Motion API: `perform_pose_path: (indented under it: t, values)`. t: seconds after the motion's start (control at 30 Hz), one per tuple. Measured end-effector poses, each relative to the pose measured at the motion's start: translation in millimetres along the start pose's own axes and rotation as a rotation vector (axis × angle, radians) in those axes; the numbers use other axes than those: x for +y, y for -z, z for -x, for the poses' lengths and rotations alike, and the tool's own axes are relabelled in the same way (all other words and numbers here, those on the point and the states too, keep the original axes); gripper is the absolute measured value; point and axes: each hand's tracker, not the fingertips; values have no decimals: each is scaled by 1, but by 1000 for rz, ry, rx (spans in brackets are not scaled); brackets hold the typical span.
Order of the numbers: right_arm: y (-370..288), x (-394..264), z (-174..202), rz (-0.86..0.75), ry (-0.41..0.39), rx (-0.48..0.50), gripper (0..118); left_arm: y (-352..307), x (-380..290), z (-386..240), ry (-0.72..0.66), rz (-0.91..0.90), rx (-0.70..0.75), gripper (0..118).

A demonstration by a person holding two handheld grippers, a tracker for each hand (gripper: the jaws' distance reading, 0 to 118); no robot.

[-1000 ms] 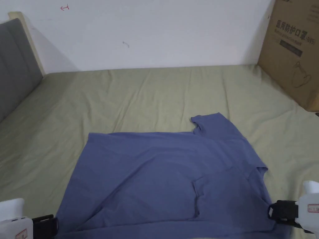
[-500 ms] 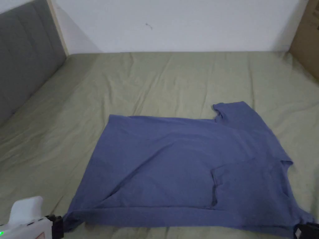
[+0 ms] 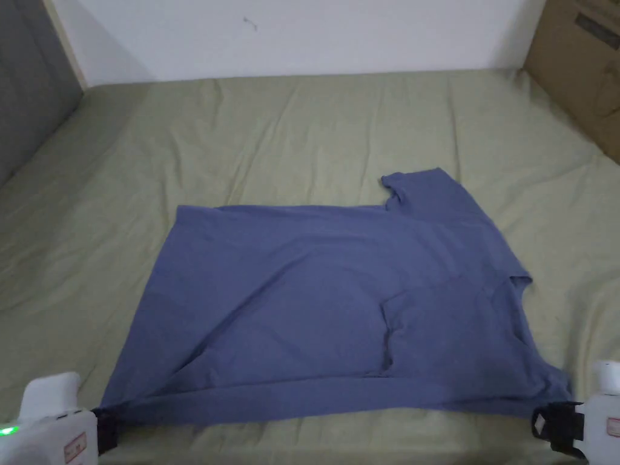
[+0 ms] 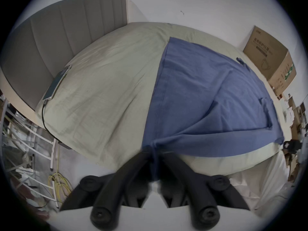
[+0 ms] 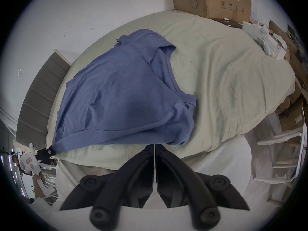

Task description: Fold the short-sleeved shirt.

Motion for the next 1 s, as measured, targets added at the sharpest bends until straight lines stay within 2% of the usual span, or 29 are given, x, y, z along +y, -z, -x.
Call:
perform_pose_path:
  t: [0.13,0.2,0.27,0.3,0.43,0.5,0.53,0.57,0.6,0.7,0.83,0.9,0.93,1.0]
  values:
    - [1,3,-13,-16,11,17,2,-9,4,-1,-16,-9,-19,3]
    - [2,10,-12,-17,-9,-38,8,-11,9,0,-6,-7,-8,3]
    - [6,19,-13,-37,-36,-112,51,-12,10,3,8,-12,10,3]
    - [10,23,-13,-41,-45,-132,66,-13,12,5,4,-11,7,3]
    - [20,42,-18,-38,-42,-61,68,-21,13,3,0,-16,-7,3]
    - [29,47,-18,-20,-70,-40,67,-23,14,3,9,-21,-4,3]
    - [35,47,-17,-11,-100,-26,58,-20,14,3,9,-21,-3,3]
    - [40,47,-16,-6,-103,-22,33,-21,14,3,7,-23,-5,3]
    - [45,46,-15,17,-107,-23,1,-21,14,3,6,-22,-8,3]
    - [47,41,-16,38,-96,-26,2,-20,16,4,7,-21,-6,3]
    - [25,43,-16,-11,-80,-39,2,-24,20,7,4,-20,-5,3]
    - [15,49,-20,-26,-47,13,2,-26,23,8,2,-24,-8,3]
    - [9,53,-21,-40,-32,7,2,-29,25,6,4,-30,-7,3]
    - [1,62,-16,-59,-41,28,2,-28,23,2,9,-42,-12,3]
